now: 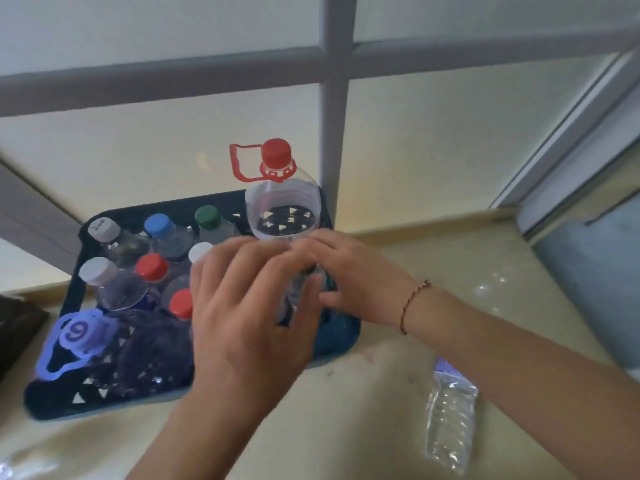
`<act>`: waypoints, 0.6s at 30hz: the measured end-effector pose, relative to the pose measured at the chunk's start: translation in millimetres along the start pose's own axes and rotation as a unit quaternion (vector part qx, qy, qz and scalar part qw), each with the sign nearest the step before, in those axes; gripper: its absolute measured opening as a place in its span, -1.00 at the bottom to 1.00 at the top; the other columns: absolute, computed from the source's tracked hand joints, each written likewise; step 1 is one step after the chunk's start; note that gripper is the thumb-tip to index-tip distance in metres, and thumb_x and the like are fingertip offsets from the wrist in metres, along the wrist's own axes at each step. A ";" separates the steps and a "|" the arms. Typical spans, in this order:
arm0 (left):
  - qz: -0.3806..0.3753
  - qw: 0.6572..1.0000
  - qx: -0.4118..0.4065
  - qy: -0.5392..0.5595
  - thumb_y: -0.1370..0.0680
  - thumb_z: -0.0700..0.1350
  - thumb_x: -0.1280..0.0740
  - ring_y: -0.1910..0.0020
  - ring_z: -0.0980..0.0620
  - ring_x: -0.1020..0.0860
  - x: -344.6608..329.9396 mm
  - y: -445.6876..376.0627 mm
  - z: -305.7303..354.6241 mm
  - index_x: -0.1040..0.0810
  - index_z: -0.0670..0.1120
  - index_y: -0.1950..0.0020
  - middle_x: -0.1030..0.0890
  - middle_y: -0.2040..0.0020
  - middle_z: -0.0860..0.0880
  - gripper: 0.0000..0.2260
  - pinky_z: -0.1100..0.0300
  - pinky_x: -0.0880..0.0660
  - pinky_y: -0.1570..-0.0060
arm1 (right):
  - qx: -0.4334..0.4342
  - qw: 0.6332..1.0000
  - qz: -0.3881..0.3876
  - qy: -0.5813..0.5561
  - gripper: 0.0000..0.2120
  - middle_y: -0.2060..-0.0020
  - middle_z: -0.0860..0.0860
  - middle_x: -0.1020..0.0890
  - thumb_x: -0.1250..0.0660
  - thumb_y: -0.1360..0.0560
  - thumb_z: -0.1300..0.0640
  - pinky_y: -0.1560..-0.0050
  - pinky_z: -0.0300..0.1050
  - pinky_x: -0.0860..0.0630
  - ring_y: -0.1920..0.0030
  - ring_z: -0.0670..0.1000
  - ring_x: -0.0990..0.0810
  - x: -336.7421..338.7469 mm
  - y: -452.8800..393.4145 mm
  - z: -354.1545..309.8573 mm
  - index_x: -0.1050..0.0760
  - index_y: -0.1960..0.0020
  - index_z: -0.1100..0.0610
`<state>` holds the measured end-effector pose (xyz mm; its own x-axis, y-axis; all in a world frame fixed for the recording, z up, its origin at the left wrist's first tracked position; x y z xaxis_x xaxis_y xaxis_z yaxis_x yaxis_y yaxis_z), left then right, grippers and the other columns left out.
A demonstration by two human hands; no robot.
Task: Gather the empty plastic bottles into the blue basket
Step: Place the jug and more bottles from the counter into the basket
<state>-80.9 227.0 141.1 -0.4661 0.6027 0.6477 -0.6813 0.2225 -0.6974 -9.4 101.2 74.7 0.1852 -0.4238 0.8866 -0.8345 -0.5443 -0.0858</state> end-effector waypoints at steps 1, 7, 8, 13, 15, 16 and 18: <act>0.028 0.995 -0.041 0.087 -0.43 -0.23 -0.49 0.14 -0.17 -0.57 -1.3 10.1 25.8 -0.63 -0.13 0.06 -0.66 0.14 -0.13 -0.88 -0.06 -0.48 0.10 | -0.003 0.999 0.039 -0.012 -0.39 -0.28 0.01 -0.50 -0.48 -0.37 0.00 -0.33 -0.07 -0.40 -0.27 0.02 -0.47 14.7 11.3 8.6 -0.40 -0.36 0.07; -0.262 0.941 -0.024 0.211 -0.46 0.08 -0.43 0.04 -0.04 -0.56 -129.9 94.7 113.2 -0.61 -0.02 -0.16 -0.60 -0.05 0.02 -0.68 0.11 -0.55 0.12 | -0.376 0.894 0.212 -0.118 -0.67 -0.02 -0.05 -0.62 -0.41 -0.44 -0.07 0.14 -0.26 -0.46 0.13 -0.08 -0.58 41.9 161.1 139.5 -0.50 -0.17 -0.03; -0.339 0.919 0.050 0.194 -0.44 0.20 -0.38 -0.08 -0.01 -0.54 -155.3 108.7 114.3 -0.49 0.03 -0.33 -0.53 -0.19 0.06 -0.50 0.12 -0.56 0.03 | -0.444 0.864 0.194 -0.139 -0.65 -0.04 0.00 -0.62 -0.42 -0.44 -0.09 0.14 -0.23 -0.45 0.13 -0.05 -0.58 27.9 188.3 159.3 -0.49 -0.18 -0.02; -0.494 0.827 0.206 0.171 -0.28 0.33 -0.36 -0.23 0.05 -0.47 -229.0 167.6 123.5 0.08 0.11 -0.57 -0.27 -0.36 0.11 0.00 0.11 -0.54 -0.10 | -0.571 0.752 0.039 -0.326 -0.34 -0.11 0.02 -0.54 -0.41 -0.41 -0.22 0.32 -0.08 -0.59 0.01 0.08 -0.61 -51.9 248.0 187.3 -0.21 -0.41 -0.21; -0.495 0.831 0.197 0.161 -0.31 0.24 -0.38 -0.21 0.04 -0.49 -239.2 174.4 124.7 0.09 0.08 -0.59 -0.31 -0.35 0.07 -0.02 0.12 -0.54 -0.06 | -0.560 0.752 0.029 -0.347 -0.28 -0.12 0.05 -0.58 -0.42 -0.40 -0.18 0.41 -0.12 -0.57 0.05 0.06 -0.63 -63.4 244.0 188.1 -0.12 -0.44 -0.26; -0.486 0.836 0.196 0.164 -0.33 0.18 -0.37 -0.20 0.04 -0.50 -241.2 175.6 125.1 0.09 0.07 -0.60 -0.34 -0.35 0.06 -0.04 0.13 -0.54 -0.05 | -0.547 0.763 0.023 -0.345 -0.26 -0.11 0.05 -0.59 -0.43 -0.40 -0.15 0.44 -0.14 -0.56 0.09 0.03 -0.64 -66.4 240.5 187.5 -0.11 -0.45 -0.27; -0.464 0.847 0.199 0.169 -0.34 0.09 -0.35 -0.16 0.04 -0.53 -241.8 175.9 124.6 0.07 0.05 -0.61 -0.37 -0.35 0.05 -0.07 0.15 -0.56 -0.01 | -0.529 0.783 0.020 -0.328 -0.29 -0.05 0.04 -0.60 -0.44 -0.41 -0.10 0.45 -0.16 -0.56 0.14 -0.01 -0.64 -70.5 234.5 184.7 -0.14 -0.43 -0.25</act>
<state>-158.4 24.9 -99.9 0.5156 0.5100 0.6885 -0.8334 0.4850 0.2649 -122.3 -130.3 -91.9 0.0847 -0.8944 0.4392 -0.7451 0.2358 0.6239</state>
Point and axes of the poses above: each hand's wrist, its own y-axis away from the middle knuckle, its own x-axis out of the back of the hand, z = x × y, the point moved 5 cm from there along -y, towards the middle knuckle
